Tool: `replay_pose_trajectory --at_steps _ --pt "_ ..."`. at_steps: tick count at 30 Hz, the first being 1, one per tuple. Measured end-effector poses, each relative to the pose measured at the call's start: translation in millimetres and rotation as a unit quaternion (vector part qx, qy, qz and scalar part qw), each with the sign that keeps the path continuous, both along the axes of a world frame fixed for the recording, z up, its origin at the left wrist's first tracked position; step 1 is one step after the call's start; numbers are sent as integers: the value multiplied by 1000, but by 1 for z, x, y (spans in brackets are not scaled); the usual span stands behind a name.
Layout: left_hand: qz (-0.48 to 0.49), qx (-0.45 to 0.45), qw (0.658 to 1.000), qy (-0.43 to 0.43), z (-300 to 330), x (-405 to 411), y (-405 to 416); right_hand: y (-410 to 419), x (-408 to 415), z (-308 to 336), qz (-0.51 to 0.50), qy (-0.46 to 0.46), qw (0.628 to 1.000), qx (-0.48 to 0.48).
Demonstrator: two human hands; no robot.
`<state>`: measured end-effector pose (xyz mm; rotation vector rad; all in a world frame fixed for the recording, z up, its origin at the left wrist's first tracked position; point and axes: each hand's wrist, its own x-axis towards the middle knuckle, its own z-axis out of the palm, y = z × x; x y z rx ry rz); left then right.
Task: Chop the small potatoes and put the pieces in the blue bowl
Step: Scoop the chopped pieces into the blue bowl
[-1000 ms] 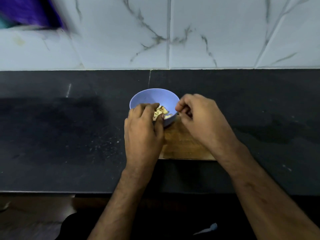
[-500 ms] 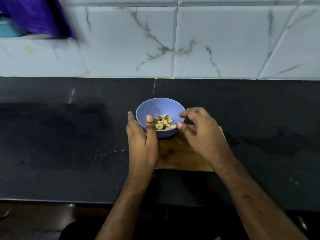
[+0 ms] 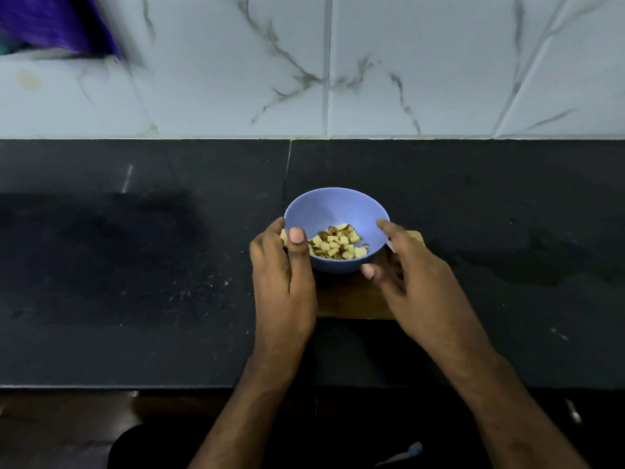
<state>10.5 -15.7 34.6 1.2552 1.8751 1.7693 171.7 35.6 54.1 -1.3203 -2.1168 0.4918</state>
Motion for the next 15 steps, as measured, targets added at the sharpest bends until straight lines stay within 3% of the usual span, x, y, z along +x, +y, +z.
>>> replay_pose_trajectory --at_steps 3,6,15 --pt "13 -6 999 44 3 1 -1 0 25 1 -73 -106 991 23" --pt "11 -6 999 52 2 1 2 5 41 -5 -66 -227 971 -49" --pt "21 -13 997 72 3 -10 30 44 8 -15 -104 -222 968 -52"
